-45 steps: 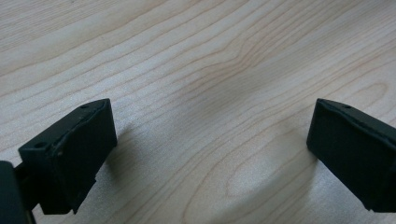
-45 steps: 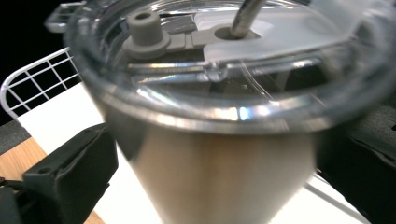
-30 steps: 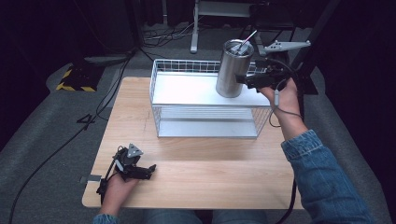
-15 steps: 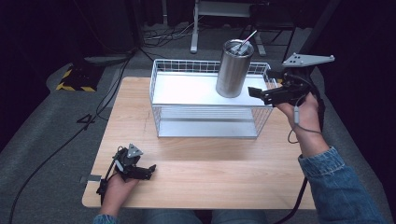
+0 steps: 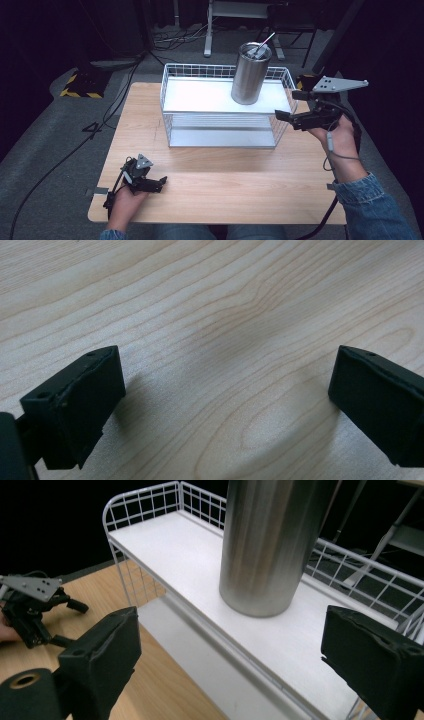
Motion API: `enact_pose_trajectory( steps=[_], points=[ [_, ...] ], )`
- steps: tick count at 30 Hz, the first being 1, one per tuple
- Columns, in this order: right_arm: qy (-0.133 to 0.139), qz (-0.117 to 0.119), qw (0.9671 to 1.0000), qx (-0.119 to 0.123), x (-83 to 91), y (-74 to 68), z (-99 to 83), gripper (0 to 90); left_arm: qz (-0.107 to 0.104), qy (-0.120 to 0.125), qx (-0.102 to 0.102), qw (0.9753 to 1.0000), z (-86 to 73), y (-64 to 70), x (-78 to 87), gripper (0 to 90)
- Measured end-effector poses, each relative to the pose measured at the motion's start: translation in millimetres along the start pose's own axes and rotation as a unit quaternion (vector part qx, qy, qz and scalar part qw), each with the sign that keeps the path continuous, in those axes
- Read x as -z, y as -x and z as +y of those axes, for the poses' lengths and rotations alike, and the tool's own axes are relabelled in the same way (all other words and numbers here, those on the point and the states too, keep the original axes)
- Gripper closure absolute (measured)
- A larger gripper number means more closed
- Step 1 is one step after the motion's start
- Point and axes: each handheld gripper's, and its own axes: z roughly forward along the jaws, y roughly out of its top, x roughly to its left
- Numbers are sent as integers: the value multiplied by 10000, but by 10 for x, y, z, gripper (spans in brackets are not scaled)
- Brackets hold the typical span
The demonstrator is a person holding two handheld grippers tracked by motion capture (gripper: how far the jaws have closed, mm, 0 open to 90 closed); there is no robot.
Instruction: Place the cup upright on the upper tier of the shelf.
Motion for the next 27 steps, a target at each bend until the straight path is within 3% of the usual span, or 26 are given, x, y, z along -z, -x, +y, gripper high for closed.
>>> enact_pose_trajectory(
  steps=[14,27],
  points=[
    [-180,71,9996,-183,92,-15,-486,110,1,0,0,10000,0,0,0,21],
    [-557,50,9980,-293,30,-18,-1029,153,1,1,0,10000,0,1,0,21]
  ],
)
